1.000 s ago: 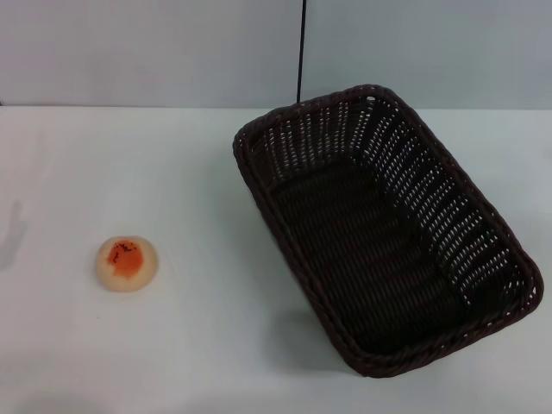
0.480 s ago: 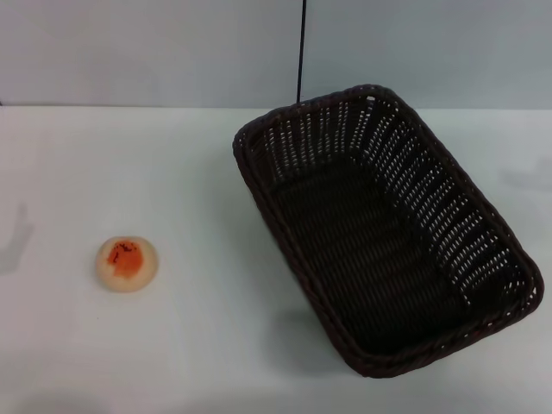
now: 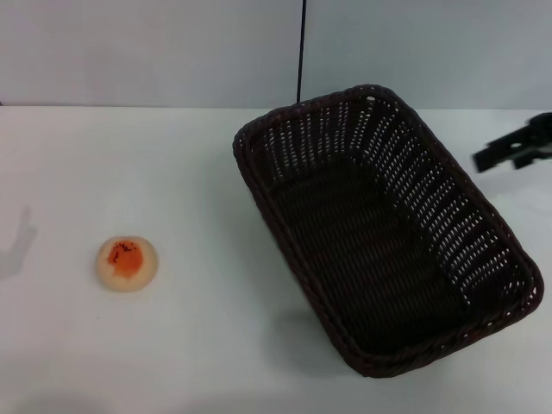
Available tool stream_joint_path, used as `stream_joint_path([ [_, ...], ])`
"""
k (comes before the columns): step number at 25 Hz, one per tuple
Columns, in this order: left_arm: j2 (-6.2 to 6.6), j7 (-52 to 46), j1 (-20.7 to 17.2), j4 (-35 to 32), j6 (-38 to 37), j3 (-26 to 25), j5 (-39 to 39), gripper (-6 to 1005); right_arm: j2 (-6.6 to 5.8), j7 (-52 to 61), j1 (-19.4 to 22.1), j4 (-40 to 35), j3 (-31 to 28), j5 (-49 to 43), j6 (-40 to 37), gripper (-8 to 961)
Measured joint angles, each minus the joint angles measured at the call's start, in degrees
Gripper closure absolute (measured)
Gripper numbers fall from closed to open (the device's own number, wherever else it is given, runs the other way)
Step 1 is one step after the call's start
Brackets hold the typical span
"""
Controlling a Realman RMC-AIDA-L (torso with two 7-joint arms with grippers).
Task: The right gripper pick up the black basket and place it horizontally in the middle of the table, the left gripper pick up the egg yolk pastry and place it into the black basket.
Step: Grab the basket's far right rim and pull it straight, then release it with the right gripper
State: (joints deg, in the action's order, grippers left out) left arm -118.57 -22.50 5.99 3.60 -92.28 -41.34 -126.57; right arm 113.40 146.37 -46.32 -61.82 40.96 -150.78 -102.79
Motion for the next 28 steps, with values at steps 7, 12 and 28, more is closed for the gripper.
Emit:
stream_joint_path([
  [7,0.14,0.0,-0.2,0.1,-0.1,0.0,0.0,173,2.49,0.3,-2.5,8.3,5.9,0.1,8.2,218],
  [12,0.23,0.0,-0.2,-0.2,-0.1,-0.2,0.1,176,2.73,1.9,-3.5,11.8,9.7,-0.5,12.5,220],
  [28,0.35,0.0,-0.5,-0.3,-0.1,-0.5,0.5,186,3.21,1.1,-2.7,12.1,11.9,-0.6,15.7,700],
])
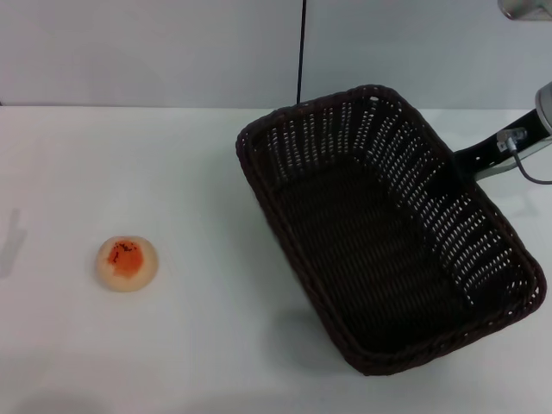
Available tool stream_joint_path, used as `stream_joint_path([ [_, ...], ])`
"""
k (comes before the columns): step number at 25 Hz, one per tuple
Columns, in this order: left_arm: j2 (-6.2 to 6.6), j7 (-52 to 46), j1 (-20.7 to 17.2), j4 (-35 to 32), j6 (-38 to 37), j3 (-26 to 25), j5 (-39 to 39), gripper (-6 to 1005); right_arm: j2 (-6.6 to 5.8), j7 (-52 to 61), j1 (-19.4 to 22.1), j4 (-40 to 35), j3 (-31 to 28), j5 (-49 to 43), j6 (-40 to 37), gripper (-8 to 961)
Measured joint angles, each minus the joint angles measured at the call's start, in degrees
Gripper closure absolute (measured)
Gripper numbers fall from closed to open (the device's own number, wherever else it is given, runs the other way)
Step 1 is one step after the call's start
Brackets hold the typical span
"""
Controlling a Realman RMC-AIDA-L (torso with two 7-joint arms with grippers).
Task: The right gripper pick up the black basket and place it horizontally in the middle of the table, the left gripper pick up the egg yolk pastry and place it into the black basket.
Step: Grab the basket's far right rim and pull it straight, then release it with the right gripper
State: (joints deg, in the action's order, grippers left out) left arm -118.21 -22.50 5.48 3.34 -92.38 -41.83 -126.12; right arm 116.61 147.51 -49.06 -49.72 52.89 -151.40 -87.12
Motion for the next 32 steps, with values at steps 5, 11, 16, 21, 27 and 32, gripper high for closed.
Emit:
stream_joint_path([
  [5,0.00,0.0,-0.1,-0.1,-0.8,0.0,0.0,189,-0.22,-3.5,0.1,-0.5,-0.3,0.0,-0.4,756],
  [11,0.06,-0.3,-0.9,-0.2,-2.6,0.0,0.0,193,-0.67,-16.1,0.3,-3.2,0.0,-0.1,-1.5,824],
  [16,-0.03,-0.6,-1.4,-0.3,-3.2,0.3,-0.3,196,-0.88,-27.3,-0.9,-5.8,-0.1,0.5,-2.7,825],
  [21,-0.15,-0.7,-2.0,0.1,-3.8,0.5,-0.4,199,-0.59,-39.5,-2.8,-8.5,1.3,1.0,-3.6,825],
  [27,-0.45,-0.7,-2.5,1.0,-4.7,0.9,-0.4,202,1.14,-50.8,-5.1,-9.1,4.3,2.3,-2.4,826],
  [32,-0.47,-0.8,-2.9,1.8,-4.7,1.7,-0.5,205,2.16,-51.8,-6.7,-7.1,8.0,2.7,-0.9,825],
])
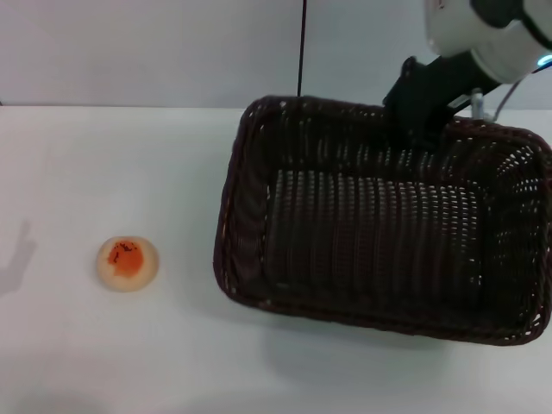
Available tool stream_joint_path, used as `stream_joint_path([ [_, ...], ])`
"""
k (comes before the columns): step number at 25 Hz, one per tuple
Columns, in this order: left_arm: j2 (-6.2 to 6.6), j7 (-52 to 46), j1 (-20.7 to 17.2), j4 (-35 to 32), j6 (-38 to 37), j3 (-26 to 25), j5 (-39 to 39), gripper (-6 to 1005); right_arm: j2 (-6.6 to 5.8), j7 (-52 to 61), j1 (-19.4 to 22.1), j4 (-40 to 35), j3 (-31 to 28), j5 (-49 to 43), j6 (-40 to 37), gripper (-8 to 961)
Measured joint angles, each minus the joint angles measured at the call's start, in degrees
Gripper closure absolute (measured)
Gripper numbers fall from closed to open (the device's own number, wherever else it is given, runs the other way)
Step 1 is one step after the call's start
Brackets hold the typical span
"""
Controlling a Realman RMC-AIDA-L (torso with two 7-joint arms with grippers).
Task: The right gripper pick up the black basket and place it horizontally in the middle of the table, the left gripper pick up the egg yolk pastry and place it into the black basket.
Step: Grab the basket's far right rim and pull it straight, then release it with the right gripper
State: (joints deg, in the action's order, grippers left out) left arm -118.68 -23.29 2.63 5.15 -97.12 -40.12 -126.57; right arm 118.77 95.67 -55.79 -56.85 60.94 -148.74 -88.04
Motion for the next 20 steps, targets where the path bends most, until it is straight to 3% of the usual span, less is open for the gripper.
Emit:
stream_joint_path([
  [20,0.12,0.0,0.4,0.0,0.4,0.8,0.0,217,0.42,4.1,0.9,6.2,4.9,6.2,4.9,807],
])
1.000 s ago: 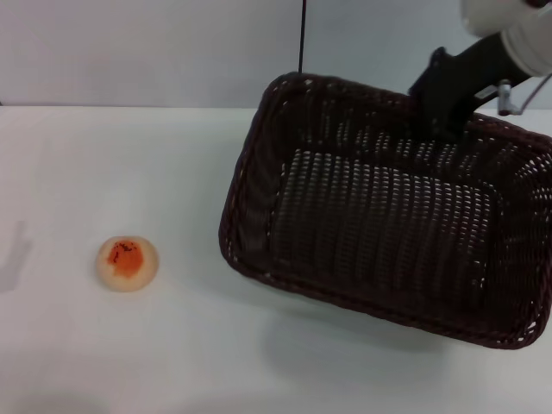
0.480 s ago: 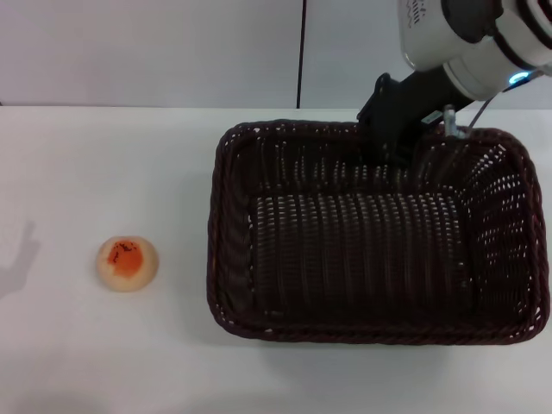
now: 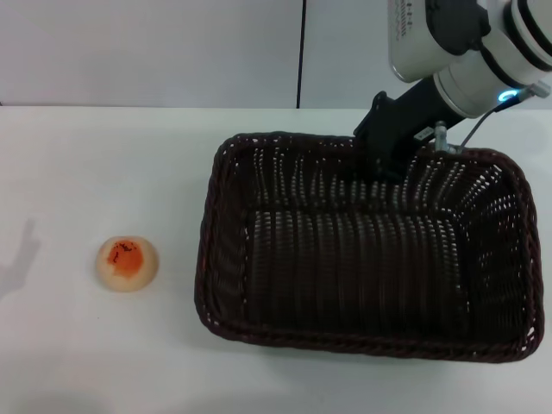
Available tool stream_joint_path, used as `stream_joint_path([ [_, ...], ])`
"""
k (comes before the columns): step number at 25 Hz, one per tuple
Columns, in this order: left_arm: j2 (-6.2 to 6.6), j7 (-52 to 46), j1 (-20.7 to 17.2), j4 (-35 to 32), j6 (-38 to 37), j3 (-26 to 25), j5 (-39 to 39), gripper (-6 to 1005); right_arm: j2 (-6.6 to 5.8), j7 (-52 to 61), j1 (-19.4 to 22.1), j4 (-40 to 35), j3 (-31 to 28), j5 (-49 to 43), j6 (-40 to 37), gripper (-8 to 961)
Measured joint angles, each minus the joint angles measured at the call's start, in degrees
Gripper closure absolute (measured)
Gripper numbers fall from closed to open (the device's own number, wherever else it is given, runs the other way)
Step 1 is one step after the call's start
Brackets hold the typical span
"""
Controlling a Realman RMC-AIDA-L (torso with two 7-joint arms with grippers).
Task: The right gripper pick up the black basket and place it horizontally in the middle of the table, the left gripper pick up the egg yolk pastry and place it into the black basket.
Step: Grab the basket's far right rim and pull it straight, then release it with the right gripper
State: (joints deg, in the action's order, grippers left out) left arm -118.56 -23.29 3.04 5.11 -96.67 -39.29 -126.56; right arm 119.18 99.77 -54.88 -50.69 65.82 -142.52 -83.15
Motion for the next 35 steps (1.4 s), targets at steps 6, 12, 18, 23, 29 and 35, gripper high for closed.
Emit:
stream_joint_path([
  [6,0.10,0.0,0.1,0.0,0.0,0.0,0.0,221,0.00,-0.2,1.4,-0.4,3.5,2.1,1.5,658],
  [12,0.17,0.0,0.2,0.0,0.0,0.0,0.2,225,0.02,0.1,1.6,-0.5,4.2,2.2,3.2,516],
  [18,0.17,0.0,0.2,-0.2,0.0,0.0,0.3,228,0.06,0.5,1.8,-0.9,5.1,2.2,3.6,388],
  [23,0.17,0.0,0.1,-0.3,-0.1,0.0,0.1,231,0.22,3.3,3.7,-3.7,9.8,1.9,5.9,169],
  [29,0.17,0.0,-0.4,-0.5,-0.2,0.1,0.1,235,0.16,6.8,8.8,-10.4,14.6,2.0,9.8,127],
  [35,0.49,-0.2,-0.5,-1.4,-0.6,2.6,0.0,239,0.00,10.6,16.7,-24.1,15.5,4.4,9.2,128],
])
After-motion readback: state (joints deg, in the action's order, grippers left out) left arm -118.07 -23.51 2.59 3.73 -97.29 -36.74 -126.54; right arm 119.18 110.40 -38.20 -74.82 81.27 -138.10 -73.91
